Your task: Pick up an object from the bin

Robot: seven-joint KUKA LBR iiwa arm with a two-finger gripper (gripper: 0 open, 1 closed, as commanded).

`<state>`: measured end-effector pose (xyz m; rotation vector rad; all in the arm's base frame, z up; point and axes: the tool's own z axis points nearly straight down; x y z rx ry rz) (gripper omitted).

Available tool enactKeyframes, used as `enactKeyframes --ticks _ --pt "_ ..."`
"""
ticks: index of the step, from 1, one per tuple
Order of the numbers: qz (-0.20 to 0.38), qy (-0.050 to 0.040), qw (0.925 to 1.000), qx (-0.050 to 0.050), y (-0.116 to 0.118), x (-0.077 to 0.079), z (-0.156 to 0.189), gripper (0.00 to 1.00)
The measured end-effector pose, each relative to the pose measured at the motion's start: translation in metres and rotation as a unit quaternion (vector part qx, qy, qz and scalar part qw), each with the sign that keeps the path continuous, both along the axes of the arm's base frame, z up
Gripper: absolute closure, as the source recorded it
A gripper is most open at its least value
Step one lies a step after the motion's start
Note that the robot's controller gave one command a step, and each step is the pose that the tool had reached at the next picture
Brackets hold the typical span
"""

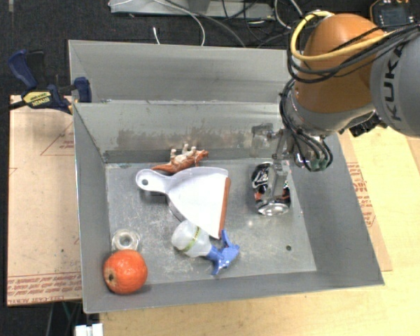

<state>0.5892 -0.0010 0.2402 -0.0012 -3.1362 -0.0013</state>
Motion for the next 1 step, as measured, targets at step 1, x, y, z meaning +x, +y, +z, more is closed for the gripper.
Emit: enactKeyframes --ticks 1 --pt "0.001 -0.0035 1.0000 0.000 -0.0002 0.0015 0.0033 0.00"
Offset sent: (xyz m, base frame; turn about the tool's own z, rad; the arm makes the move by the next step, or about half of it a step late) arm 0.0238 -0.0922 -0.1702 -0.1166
